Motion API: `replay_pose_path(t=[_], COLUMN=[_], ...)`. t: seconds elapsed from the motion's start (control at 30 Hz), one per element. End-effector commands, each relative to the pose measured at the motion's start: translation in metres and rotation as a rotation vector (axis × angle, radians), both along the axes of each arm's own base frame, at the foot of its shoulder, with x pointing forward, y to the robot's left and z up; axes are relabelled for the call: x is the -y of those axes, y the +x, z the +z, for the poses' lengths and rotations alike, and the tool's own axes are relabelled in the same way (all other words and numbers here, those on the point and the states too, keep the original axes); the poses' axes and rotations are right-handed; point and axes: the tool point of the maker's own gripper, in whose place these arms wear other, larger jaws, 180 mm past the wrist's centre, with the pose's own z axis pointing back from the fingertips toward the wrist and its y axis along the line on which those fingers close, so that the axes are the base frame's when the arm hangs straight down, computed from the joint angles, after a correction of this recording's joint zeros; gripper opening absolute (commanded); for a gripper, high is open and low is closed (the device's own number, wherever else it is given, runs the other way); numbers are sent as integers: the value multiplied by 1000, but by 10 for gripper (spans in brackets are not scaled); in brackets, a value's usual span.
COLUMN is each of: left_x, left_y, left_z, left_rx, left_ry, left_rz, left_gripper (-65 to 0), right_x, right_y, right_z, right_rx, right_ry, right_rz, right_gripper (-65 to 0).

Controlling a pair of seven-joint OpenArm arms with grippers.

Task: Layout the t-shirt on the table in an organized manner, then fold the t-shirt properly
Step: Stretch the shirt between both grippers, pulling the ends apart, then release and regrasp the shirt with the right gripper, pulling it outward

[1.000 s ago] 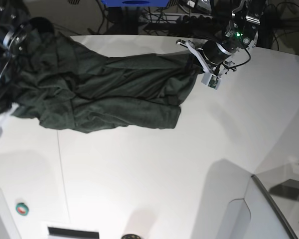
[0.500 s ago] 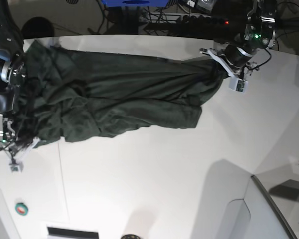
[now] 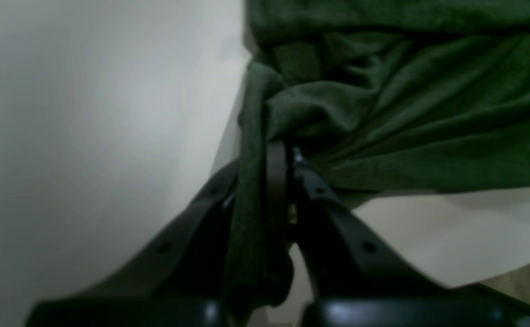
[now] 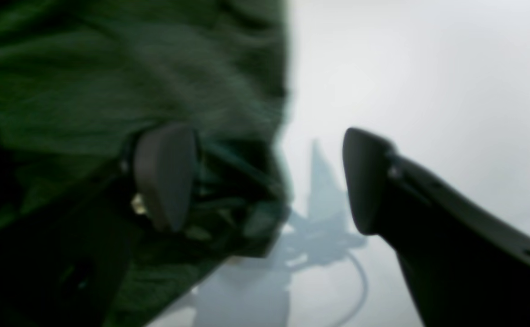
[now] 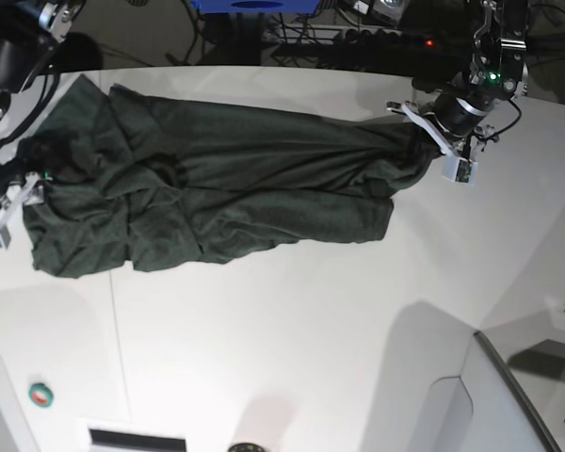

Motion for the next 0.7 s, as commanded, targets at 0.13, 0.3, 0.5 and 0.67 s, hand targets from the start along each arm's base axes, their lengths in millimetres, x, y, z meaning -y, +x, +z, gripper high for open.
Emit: replay_pose_path(t=[0.13, 0.3, 0.5, 0.67], left_x=[-6, -31, -30, -34], left_y=[10, 12, 10, 11], left_z=[12, 19, 17, 18], left_rx=[47, 61, 56, 59], left_ry=[9, 44, 45, 50], left_rz=[1, 44, 39, 46], left_gripper=[-650, -650, -650, -650], right_x=[9, 6, 9, 10], right_y=[-14, -23, -25, -29], right_z=[0, -13, -6, 16], right_rx=[13, -19, -19, 9], right_ry=[12, 43, 17, -49], right_rz=[-23, -31, -28, -15], right_gripper=[-156, -191, -650, -650])
